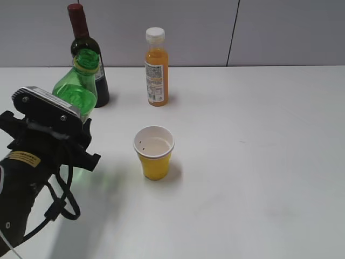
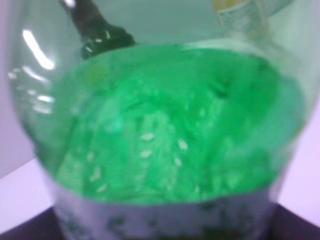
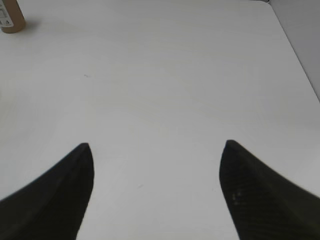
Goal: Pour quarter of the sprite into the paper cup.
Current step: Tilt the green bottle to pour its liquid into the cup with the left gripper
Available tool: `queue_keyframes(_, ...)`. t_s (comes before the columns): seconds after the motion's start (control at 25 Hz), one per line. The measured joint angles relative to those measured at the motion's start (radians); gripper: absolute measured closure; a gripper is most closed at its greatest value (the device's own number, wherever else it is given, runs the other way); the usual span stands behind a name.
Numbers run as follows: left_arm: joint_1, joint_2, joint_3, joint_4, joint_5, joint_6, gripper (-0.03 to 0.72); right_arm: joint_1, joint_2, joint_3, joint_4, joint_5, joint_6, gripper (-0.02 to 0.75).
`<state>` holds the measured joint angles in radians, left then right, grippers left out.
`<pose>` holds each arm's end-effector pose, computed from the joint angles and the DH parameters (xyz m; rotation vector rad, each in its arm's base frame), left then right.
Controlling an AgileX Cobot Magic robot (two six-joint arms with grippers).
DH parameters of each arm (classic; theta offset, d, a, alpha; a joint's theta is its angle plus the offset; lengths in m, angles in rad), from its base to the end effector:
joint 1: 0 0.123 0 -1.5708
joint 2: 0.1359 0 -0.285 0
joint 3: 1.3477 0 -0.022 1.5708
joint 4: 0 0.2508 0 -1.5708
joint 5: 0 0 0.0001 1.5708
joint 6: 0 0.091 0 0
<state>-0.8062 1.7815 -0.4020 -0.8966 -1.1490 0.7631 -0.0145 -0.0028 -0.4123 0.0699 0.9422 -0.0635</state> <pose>0.2178 -0.1334 0.1343 0.4723 1.7658 0.3951 0.0090 0.0050 0.2622 -0.0440 2.0085 0.0332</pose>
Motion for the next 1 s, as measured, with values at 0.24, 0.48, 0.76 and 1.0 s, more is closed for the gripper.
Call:
queue_keyframes(0.24,0.0,0.0,0.0,-0.029,-0.003,0.11,0.239,0.0,0.0,0.0,0.0,0.0,0.0,0.146)
queue_keyframes(0.48,0.0,0.0,0.0,-0.031,-0.005,0.168,0.239,0.0,0.0,0.0,0.0,0.0,0.0,0.146)
queue_keyframes(0.76,0.013,0.015,-0.014,-0.045,-0.001,0.254,0.239,0.0,0.0,0.0,0.0,0.0,0.0,0.146)
queue_keyframes(1.0,0.042,0.031,-0.053,-0.051,-0.002,0.327,0.241,0.0,0.0,0.0,0.0,0.001,0.0,0.146)
